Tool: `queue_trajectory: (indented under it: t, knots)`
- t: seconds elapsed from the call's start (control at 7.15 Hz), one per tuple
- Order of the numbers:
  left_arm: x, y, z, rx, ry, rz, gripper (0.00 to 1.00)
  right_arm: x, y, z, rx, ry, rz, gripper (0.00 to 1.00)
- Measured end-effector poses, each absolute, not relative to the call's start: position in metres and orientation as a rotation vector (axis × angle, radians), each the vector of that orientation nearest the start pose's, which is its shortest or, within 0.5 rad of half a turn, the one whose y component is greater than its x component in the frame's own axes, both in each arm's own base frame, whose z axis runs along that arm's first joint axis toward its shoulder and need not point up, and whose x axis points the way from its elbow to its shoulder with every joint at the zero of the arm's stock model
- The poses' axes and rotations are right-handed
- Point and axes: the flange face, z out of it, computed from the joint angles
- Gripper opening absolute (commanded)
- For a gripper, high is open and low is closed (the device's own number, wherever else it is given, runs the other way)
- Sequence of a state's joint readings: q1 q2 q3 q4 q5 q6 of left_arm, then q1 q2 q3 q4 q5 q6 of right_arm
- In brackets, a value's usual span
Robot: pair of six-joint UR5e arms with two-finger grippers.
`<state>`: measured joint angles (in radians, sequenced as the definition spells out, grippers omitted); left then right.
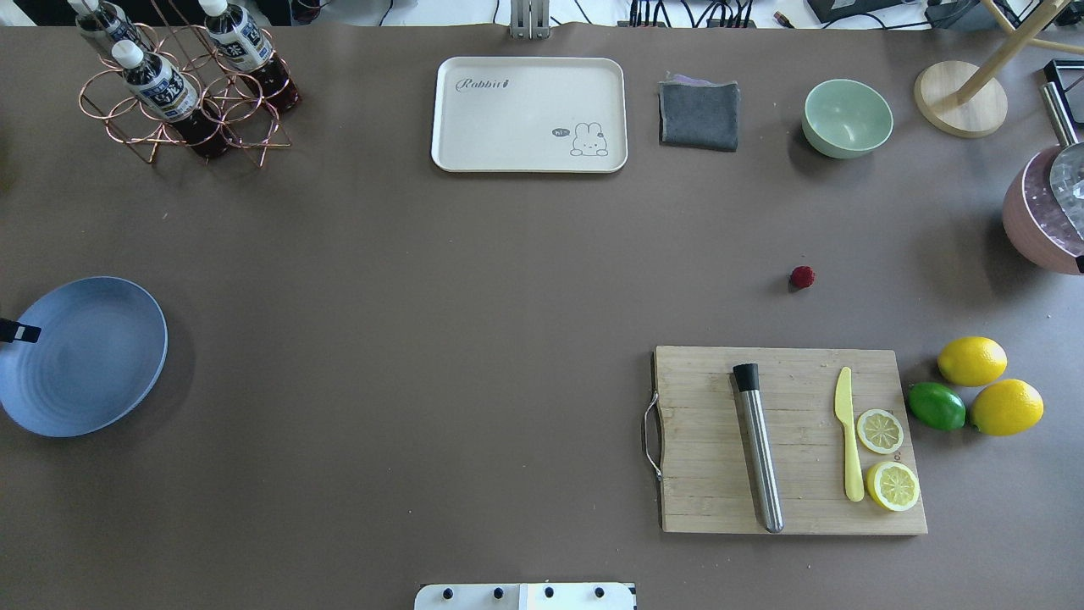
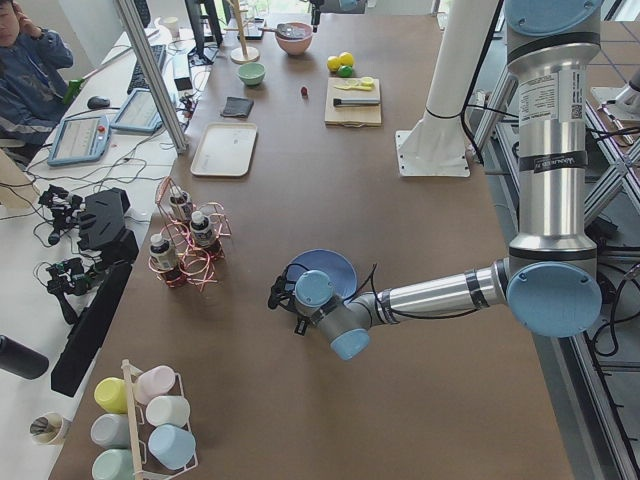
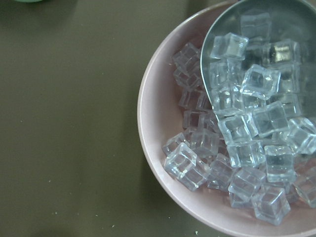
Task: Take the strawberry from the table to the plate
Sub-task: 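Push the blue plate with the left gripper toward the table center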
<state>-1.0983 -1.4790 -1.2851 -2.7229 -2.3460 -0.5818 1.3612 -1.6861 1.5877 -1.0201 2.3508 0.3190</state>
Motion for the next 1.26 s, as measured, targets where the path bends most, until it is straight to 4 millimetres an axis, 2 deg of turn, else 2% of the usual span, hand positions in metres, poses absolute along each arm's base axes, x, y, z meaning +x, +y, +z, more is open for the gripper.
queue_trajectory:
  t: [0.28, 0.42, 0.56, 0.7, 0.84, 0.98, 1.12, 1.26]
  knots:
    - [0.151, -0.426, 0.708, 0.261, 1.011, 0.209, 0.00, -0.034, -0.465, 0.643, 0.214, -0.849, -0.074, 1.00]
    - [0.154, -0.429, 0.698, 0.259, 1.032, 0.204, 0.00, -0.034, -0.465, 0.643, 0.215, -0.849, -0.074, 1.00]
    - [0.161, -0.438, 0.679, 0.238, 1.083, 0.191, 0.00, -0.034, -0.466, 0.643, 0.215, -0.849, -0.074, 1.00]
    - [0.173, -0.455, 0.649, 0.208, 1.146, 0.160, 0.00, -0.034, -0.465, 0.644, 0.214, -0.848, -0.073, 1.00]
    - [0.189, -0.483, 0.608, 0.186, 1.202, 0.106, 0.00, -0.034, -0.465, 0.644, 0.214, -0.848, -0.073, 1.00]
    - [0.215, -0.516, 0.561, 0.164, 1.249, 0.054, 0.00, -0.034, -0.466, 0.643, 0.215, -0.847, -0.073, 1.00]
    - [0.255, -0.540, 0.514, 0.150, 1.271, 0.024, 0.00, -0.035, -0.467, 0.643, 0.216, -0.847, -0.072, 1.00]
    - [0.311, -0.556, 0.466, 0.156, 1.263, 0.002, 0.00, -0.035, -0.467, 0.642, 0.215, -0.847, -0.069, 1.00]
